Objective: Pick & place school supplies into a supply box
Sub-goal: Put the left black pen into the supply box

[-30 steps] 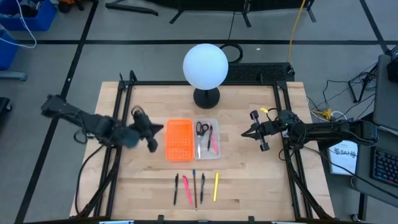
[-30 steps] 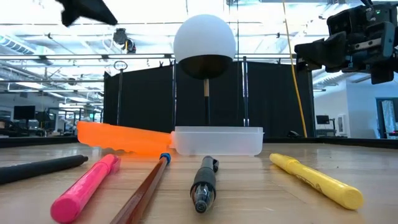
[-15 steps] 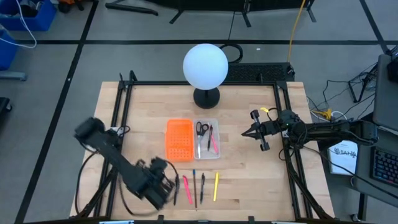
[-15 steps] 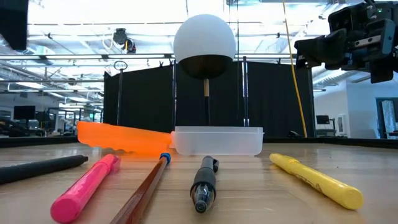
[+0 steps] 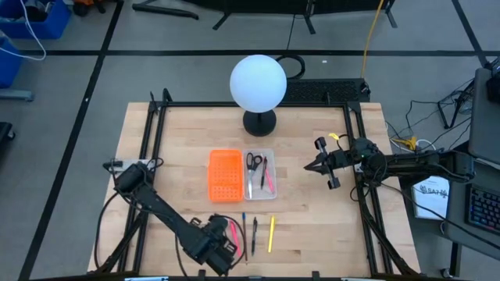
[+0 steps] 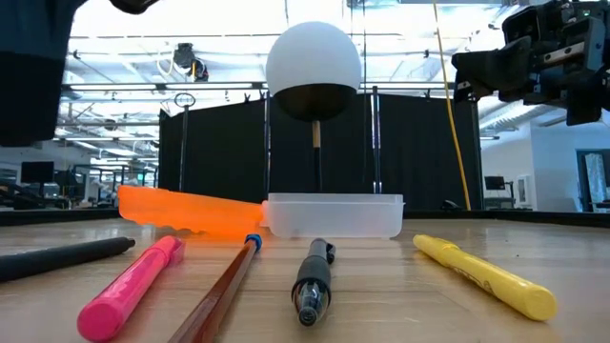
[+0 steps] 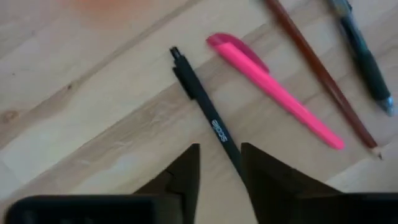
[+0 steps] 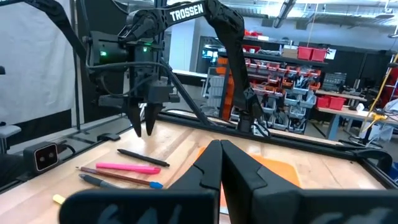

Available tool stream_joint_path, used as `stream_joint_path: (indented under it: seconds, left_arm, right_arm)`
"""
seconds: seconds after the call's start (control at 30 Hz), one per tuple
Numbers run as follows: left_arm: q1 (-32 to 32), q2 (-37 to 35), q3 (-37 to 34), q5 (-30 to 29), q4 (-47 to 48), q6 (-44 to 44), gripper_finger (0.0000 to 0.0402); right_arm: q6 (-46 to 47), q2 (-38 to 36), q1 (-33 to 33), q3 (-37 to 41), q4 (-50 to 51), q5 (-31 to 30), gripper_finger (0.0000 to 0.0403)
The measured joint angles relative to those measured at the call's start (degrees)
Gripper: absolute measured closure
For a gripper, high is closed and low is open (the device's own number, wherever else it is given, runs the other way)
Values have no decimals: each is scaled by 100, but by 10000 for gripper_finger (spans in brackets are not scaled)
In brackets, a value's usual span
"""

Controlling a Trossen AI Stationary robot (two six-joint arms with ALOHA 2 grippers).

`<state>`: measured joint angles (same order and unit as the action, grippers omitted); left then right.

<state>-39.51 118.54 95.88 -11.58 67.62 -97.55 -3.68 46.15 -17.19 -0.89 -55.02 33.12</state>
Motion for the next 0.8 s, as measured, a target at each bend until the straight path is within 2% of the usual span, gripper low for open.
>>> stream_joint_path:
  seconds: [0.17,0.3,0.53,0.8]
  left_arm:
    - [22,0,-4,86,-181,-524,212]
    - [11,0,-4,165,-501,-650,189]
    - [38,53,-8,318,-621,-933,200]
    - [178,434,-11,754,-742,-587,227]
  right_arm:
    - [-26,0,0,0,-2,-2,403]
    - [-31,0,0,0,0,-3,403]
    - [-44,0,0,0,0,-4,403]
    - [-167,-1,0,0,-5,-28,403]
